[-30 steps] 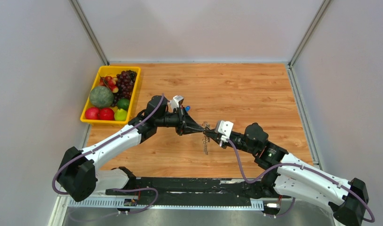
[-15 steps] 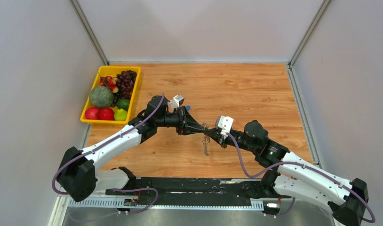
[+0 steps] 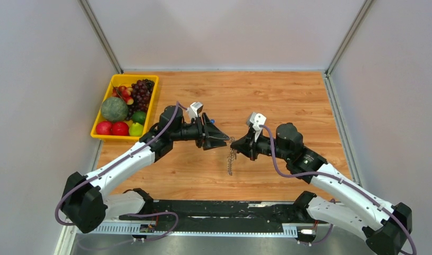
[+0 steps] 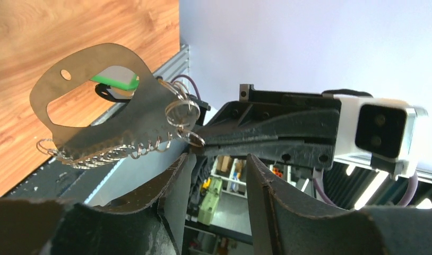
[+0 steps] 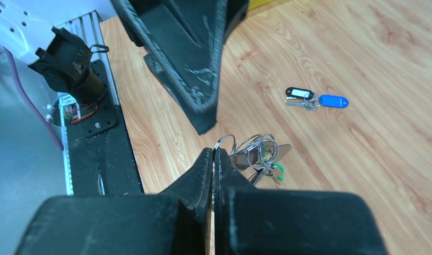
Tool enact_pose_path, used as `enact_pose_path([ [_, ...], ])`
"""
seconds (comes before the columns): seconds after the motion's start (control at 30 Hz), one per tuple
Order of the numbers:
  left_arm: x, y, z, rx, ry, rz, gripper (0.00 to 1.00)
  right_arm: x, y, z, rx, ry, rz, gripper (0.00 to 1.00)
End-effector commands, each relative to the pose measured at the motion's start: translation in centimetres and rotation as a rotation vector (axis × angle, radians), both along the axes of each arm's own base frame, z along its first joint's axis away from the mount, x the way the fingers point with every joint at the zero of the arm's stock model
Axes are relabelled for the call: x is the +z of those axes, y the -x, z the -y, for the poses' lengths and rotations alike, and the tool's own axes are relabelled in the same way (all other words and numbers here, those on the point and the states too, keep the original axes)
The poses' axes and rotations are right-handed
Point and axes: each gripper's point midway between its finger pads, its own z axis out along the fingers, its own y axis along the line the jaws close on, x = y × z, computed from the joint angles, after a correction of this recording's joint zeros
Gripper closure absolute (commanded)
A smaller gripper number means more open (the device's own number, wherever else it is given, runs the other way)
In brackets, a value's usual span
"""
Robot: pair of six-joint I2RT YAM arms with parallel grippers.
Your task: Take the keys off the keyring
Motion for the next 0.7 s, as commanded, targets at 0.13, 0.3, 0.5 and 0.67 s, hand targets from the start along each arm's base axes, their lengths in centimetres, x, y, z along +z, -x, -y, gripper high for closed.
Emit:
enact_pose_path([
  [0.13,2.6,-0.9,-1.6,0.047,-0.038,0.17,0.43,3.9,-0.4,0.5,0.034,-0.138,-0.116,1.0],
  [0.3,2.4,-2.0,-2.6,0.059,-0.161,0.374,0.38,5.1,-0.9,0.9,0.042,-0.183,-0.174,1.0],
  [0.5,5.2,-4.6,-5.7,0.13,-0.366,0.885,0.41,6.2,-1.7,0.8,0.083,-0.228,-0.353,1.0],
  [0.67,9.1,-2.9,-6.8,0.125,-0.295,1.393,0.42,6.8,-2.2,-0.1,0.143,-0.242,-0.514,1.0],
])
